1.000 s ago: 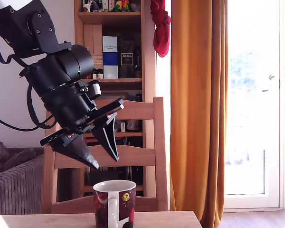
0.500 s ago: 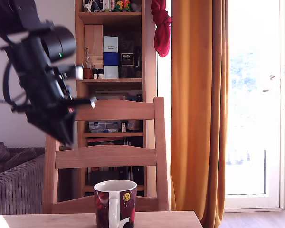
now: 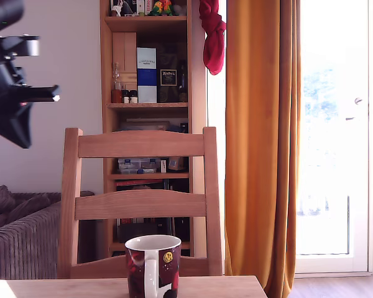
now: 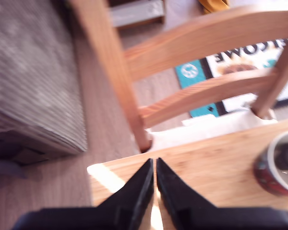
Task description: Pick the grey coffee capsule and place it inside the red coffee cup
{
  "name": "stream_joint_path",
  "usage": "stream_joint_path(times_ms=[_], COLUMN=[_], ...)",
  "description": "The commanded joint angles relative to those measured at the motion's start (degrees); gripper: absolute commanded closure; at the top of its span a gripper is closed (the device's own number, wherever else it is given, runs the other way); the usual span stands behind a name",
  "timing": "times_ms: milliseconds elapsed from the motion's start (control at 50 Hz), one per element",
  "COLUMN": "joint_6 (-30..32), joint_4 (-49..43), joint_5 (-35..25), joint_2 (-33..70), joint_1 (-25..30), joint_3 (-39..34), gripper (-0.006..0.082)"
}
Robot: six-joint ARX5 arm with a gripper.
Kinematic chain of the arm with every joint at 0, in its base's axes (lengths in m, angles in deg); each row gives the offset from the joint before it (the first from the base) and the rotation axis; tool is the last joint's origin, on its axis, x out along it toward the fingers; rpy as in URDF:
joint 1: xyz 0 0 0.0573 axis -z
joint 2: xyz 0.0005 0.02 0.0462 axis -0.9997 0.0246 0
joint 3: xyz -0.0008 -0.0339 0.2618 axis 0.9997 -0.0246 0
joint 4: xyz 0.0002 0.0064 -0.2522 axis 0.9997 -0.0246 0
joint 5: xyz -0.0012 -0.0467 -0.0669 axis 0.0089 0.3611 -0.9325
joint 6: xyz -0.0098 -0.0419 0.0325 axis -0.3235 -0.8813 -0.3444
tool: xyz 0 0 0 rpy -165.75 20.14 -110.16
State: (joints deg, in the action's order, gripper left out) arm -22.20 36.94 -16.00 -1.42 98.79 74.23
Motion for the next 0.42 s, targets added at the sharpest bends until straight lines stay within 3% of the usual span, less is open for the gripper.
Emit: stream_joint_path(times_ms=[0,400], joint_6=[0.31,3.34], joint_4=[2.38,12.11], joint_5=[-0.79,-1.09], joint_2=[-2.93,-18.97], joint_1=[-0.94,-5.86], joint_3=[-3.37,-18.03], gripper=[0.0781,0.0781])
